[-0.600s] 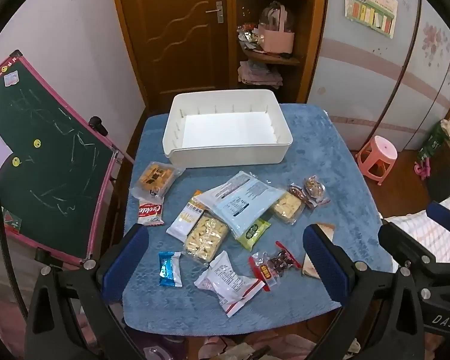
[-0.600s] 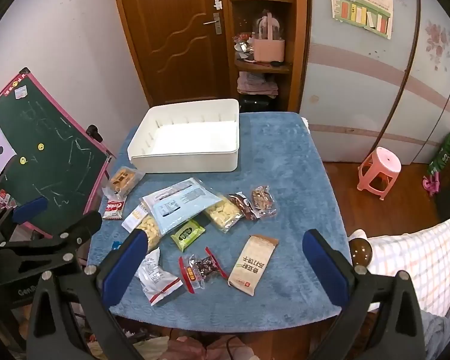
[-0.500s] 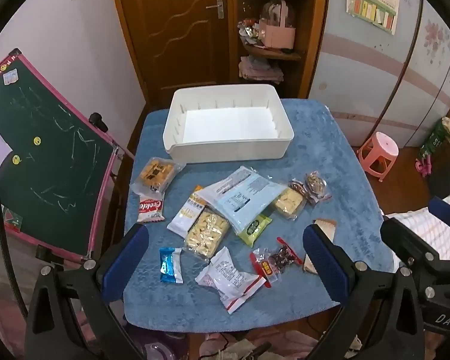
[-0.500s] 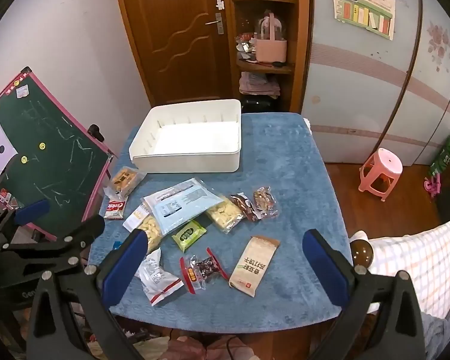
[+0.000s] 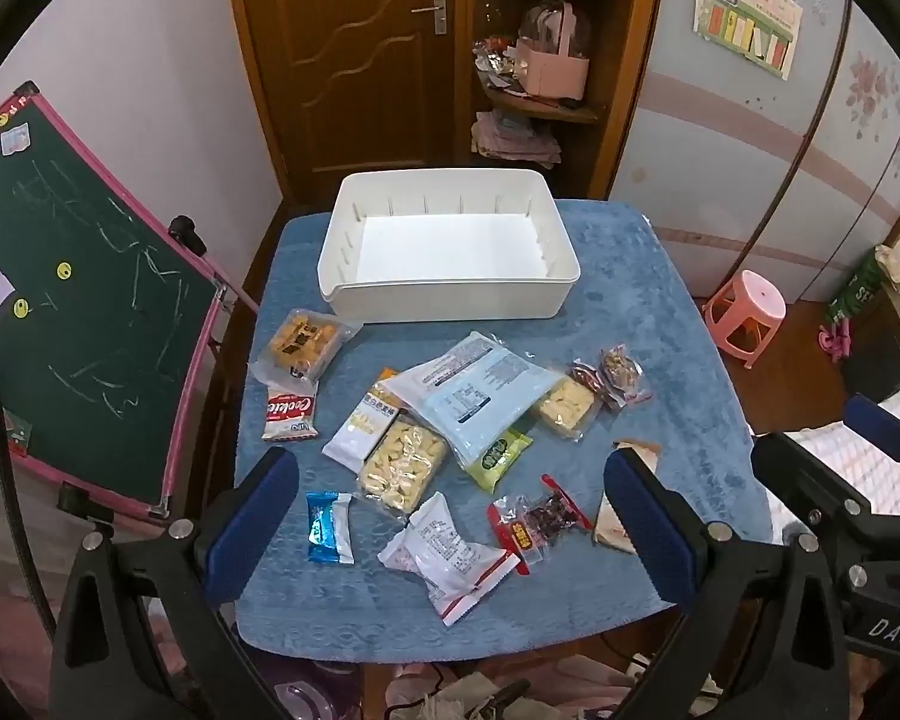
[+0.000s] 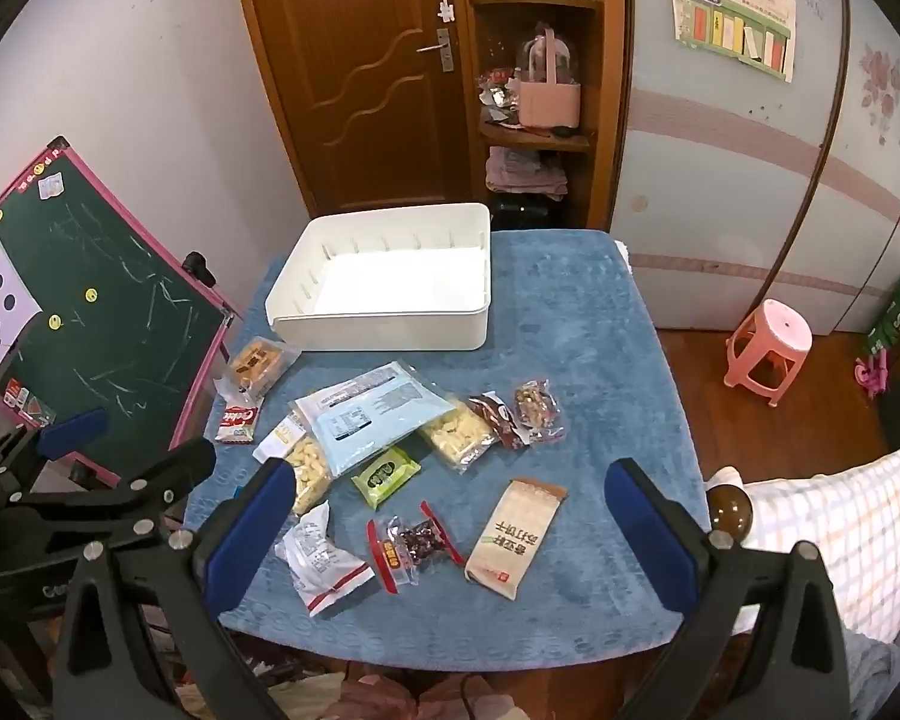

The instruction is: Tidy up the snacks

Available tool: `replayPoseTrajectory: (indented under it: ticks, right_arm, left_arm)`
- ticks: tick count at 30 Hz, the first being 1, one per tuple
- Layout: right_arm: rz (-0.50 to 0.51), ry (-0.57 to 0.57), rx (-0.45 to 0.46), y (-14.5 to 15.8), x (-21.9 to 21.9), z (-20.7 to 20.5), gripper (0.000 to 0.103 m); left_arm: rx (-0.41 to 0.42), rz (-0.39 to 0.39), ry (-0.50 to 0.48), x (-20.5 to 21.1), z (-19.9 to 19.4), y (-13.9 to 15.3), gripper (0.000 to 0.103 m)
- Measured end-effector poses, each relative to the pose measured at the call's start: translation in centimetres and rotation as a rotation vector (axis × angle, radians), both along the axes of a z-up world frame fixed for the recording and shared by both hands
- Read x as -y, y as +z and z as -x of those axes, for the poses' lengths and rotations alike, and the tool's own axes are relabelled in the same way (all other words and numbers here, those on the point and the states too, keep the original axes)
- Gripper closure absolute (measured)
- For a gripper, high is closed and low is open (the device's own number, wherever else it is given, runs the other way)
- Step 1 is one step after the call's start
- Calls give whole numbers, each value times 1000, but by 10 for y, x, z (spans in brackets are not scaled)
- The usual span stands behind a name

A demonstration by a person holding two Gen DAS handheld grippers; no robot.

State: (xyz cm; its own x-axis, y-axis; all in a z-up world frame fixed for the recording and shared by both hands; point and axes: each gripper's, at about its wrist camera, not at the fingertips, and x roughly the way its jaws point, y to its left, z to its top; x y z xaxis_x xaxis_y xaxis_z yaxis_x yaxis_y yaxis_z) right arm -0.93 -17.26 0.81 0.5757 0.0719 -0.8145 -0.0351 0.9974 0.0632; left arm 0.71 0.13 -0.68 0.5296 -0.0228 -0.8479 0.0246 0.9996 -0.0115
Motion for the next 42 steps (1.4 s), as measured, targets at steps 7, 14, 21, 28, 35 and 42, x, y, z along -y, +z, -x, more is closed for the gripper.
replayPoseTrajectory:
  ticks: [7,14,21,28,35,42]
  right_arm:
    - [-1,38,11,1,1,-3,0]
    - [-4,44,11,1,2,-3,0]
    - [0,43,10,-2,7,1,0]
    - [-17,27,0,-6,17,6,0]
    - [-20,14,6,-4,25,8,0]
    - [-20,11,8,-4,29,9,0]
  left_arm:
    - [11,1,14,-5,1,5,2]
    - [15,-11,15,-4,2,9,2]
    - [17,-11,9,-5,3,9,2]
    - [32,-40,-12,5,9,12,2]
    - [34,-33,-9,8,9,14,2]
    - [54,-28,-11,11,15,16,2]
